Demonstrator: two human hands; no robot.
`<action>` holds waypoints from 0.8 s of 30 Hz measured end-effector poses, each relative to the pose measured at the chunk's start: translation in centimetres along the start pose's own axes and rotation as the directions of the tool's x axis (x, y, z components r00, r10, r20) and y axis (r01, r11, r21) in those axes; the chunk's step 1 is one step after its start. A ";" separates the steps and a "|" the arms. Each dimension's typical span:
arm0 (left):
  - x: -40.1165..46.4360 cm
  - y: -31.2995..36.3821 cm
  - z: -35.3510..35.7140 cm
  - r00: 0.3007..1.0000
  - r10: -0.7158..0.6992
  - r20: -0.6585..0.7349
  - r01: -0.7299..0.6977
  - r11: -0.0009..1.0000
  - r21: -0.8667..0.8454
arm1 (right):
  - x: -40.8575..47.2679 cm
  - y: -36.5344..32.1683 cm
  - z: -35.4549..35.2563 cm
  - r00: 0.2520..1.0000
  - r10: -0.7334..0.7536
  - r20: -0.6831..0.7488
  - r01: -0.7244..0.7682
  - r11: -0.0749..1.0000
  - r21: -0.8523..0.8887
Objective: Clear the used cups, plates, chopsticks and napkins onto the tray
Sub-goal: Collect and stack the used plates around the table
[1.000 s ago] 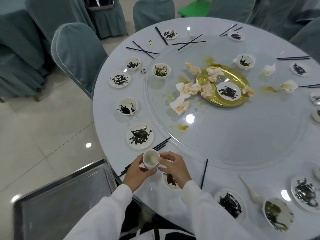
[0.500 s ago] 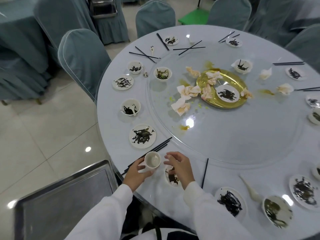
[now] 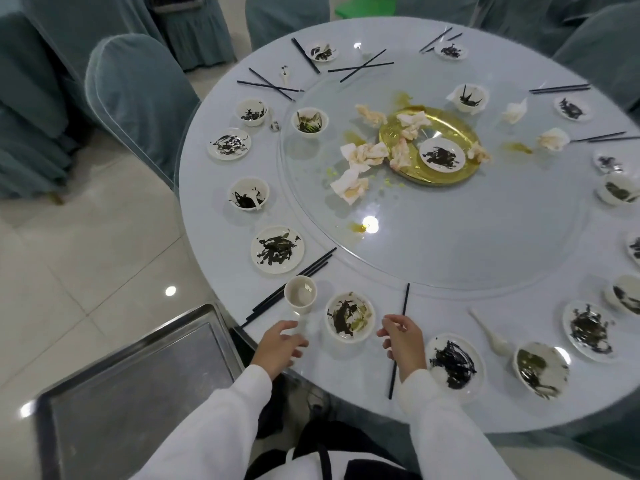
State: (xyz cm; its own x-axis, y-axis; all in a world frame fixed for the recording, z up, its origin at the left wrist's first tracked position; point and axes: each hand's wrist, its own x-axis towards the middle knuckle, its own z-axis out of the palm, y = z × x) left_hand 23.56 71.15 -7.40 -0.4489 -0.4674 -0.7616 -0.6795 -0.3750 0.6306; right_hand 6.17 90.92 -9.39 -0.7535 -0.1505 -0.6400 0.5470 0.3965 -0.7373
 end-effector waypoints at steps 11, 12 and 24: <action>-1.8 -2.3 -1.1 0.998 0.035 0.049 -0.037 0.998 0.049 | -0.1 2.3 2.6 0.994 0.070 0.085 -0.051 0.978 -0.204; -2.0 -2.4 -1.4 0.998 0.053 0.032 -0.054 0.998 0.030 | 0.0 2.2 2.8 0.995 0.060 0.084 -0.040 0.975 -0.220; -3.5 -3.3 -1.6 0.962 0.250 -0.113 -0.263 0.957 -0.123 | -3.2 2.6 0.3 0.997 -0.070 0.011 0.071 0.983 -0.172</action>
State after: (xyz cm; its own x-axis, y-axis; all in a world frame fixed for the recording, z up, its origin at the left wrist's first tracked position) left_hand 28.30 72.79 -6.56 -0.5362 -0.6333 -0.5580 -0.4607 -0.3343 0.8222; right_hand 10.16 92.18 -9.32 -0.7860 -0.1882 -0.5888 0.4210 0.5345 -0.7329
